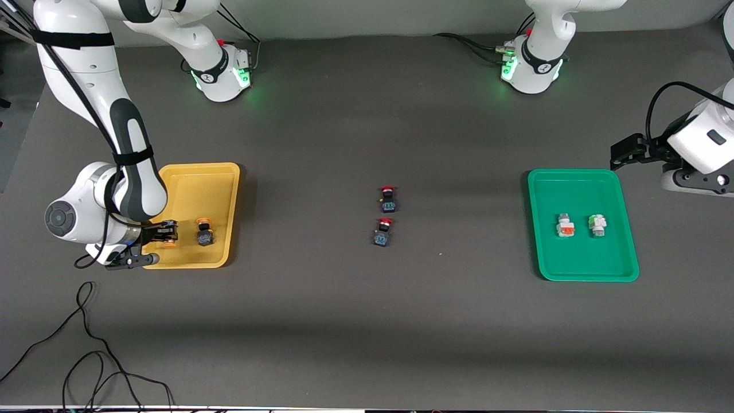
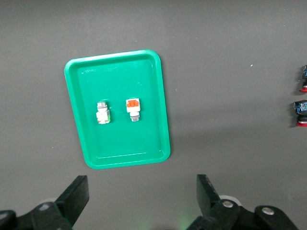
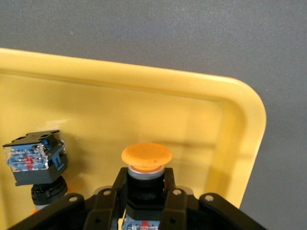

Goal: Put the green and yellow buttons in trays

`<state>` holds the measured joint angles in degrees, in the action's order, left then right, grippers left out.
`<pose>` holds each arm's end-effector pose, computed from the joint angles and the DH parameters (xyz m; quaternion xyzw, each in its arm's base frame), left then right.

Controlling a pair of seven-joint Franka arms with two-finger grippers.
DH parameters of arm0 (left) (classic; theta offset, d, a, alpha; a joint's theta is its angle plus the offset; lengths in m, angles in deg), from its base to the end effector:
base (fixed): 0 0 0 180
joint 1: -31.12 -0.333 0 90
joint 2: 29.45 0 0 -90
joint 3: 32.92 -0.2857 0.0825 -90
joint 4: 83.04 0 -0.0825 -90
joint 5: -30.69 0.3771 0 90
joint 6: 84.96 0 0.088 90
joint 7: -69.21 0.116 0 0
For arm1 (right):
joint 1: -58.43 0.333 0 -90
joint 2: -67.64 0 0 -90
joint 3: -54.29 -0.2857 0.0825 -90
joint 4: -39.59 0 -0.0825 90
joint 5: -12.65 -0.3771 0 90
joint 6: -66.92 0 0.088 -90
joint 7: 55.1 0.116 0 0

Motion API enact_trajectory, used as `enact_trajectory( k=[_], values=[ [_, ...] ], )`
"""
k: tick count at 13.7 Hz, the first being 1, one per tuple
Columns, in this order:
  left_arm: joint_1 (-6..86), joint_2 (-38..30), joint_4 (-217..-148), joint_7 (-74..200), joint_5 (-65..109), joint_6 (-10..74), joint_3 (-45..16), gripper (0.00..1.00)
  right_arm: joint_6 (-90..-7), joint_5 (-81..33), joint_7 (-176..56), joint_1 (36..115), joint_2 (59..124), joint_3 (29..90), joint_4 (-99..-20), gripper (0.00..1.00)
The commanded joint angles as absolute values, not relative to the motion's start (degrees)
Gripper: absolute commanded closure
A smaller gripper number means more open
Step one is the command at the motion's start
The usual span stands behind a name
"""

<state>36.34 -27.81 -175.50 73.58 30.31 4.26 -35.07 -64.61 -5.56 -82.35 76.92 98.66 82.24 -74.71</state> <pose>0.5496 -0.0305 0.5485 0.9970 -0.0647 -0.0425 0.0033 0.5625 -0.0898 0.1720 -0.9952 -0.0589 0.0780 0.0104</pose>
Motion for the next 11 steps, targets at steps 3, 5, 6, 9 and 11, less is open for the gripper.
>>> enact_trajectory(
  k=[3,5,6,9,11],
  values=[
    [35.69,-27.87,-174.27,72.38,29.90,2.58,-34.07,0.00,-65.18,-7.83,-83.93,77.68,97.78,82.68,-75.20,0.00],
    [35.78,-27.87,-174.27,72.46,29.90,2.58,-34.06,0.00,-64.91,-7.83,-83.93,77.68,97.52,82.68,-75.19,0.00],
    [35.87,-27.87,-174.27,72.38,29.90,2.58,-34.06,0.00,-64.74,-7.83,-83.84,77.77,97.00,82.68,-75.19,0.00],
    [35.78,-27.87,-174.27,72.46,29.90,2.58,-34.15,0.00,-59.48,-7.22,-83.05,79.26,89.38,83.46,-74.93,0.00],
    [35.96,-27.87,-174.27,72.46,29.99,2.58,-34.15,0.00,-53.69,-7.04,-83.05,79.35,84.18,85.83,-74.32,0.00]
  ],
)
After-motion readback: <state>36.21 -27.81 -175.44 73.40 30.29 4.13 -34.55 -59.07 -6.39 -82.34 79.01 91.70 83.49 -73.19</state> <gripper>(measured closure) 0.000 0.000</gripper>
